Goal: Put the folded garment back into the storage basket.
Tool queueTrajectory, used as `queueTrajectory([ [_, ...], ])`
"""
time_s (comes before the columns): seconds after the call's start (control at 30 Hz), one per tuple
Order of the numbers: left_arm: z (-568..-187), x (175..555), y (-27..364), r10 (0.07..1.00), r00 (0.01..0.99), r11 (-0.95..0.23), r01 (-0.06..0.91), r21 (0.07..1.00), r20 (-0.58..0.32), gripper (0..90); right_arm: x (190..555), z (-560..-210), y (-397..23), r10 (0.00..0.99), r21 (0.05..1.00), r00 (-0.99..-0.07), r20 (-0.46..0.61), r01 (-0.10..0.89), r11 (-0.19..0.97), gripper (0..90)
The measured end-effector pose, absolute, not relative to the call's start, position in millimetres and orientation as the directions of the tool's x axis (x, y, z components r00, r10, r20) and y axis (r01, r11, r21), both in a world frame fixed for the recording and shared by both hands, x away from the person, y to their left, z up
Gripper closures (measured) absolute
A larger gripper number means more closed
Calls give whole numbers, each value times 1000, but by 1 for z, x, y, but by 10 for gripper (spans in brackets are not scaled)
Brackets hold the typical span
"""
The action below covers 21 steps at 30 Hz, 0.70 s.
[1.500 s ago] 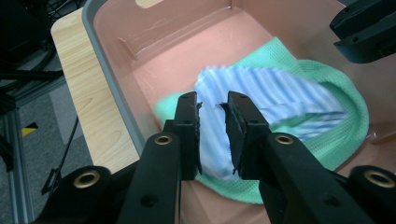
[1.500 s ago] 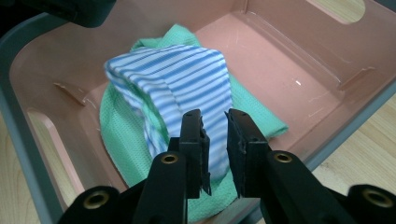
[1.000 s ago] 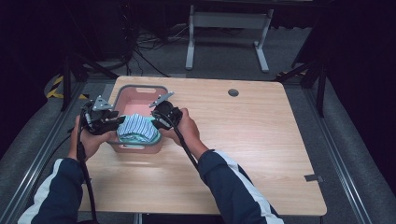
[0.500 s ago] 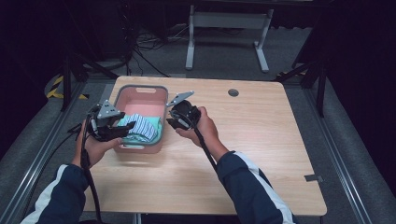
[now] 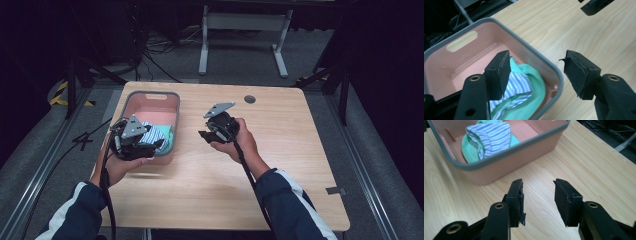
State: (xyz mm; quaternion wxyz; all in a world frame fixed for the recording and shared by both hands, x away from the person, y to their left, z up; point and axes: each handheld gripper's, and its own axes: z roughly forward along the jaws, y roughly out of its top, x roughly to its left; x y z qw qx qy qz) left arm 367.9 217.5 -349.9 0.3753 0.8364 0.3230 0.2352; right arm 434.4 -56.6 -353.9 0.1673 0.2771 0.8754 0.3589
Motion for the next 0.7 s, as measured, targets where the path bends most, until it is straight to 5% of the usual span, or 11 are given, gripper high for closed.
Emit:
queueTrajectory([
  [0.7, -380, 355, 156, 594, 788, -598, 301, 743, 160, 296, 408, -380, -138, 626, 687, -763, -161, 368, 626, 418],
])
